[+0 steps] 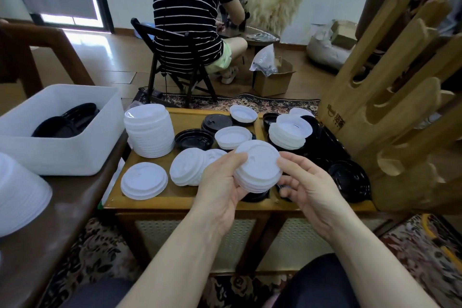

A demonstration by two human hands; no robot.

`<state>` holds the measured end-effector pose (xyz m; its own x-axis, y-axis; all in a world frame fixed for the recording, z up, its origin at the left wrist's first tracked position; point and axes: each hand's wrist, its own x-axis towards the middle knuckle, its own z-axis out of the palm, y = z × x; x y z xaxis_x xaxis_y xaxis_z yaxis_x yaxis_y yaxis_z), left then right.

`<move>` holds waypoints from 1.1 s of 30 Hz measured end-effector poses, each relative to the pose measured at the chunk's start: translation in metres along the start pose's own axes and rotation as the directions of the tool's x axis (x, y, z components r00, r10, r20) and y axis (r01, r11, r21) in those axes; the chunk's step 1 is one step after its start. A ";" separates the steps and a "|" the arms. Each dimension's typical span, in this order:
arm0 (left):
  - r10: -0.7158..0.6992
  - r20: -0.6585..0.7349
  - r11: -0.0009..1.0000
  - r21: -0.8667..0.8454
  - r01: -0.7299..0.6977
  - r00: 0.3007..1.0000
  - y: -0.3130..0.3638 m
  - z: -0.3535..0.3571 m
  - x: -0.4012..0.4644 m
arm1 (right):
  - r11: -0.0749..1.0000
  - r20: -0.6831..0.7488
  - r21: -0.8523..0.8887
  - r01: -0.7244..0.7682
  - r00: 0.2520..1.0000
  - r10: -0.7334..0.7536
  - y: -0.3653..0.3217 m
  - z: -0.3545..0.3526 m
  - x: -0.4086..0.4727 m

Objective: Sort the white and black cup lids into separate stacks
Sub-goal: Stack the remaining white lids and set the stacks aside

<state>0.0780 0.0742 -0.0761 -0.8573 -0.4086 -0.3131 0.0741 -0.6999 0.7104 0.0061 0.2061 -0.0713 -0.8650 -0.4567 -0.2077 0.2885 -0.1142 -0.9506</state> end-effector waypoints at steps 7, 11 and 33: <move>0.003 0.000 1.000 -0.018 -0.003 1.000 0.003 -0.002 -0.003 | 0.998 0.077 -0.064 0.021 0.997 -0.016 -0.002 0.002 0.001; -0.006 0.011 1.000 -0.011 0.007 1.000 0.007 -0.004 -0.004 | 1.000 0.100 -0.007 -0.016 0.995 0.017 -0.002 0.007 0.003; 0.172 -0.451 0.927 -0.226 -0.298 0.876 0.080 -0.086 -0.028 | 0.026 0.659 -0.750 0.661 0.751 -0.040 0.017 0.095 0.082</move>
<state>0.1519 -0.0205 -0.0651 -0.5080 -0.7426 -0.4364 0.4395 -0.6592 0.6101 -0.0213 0.0832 -0.0827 -0.3901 -0.9201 0.0340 -0.8720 0.3573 -0.3347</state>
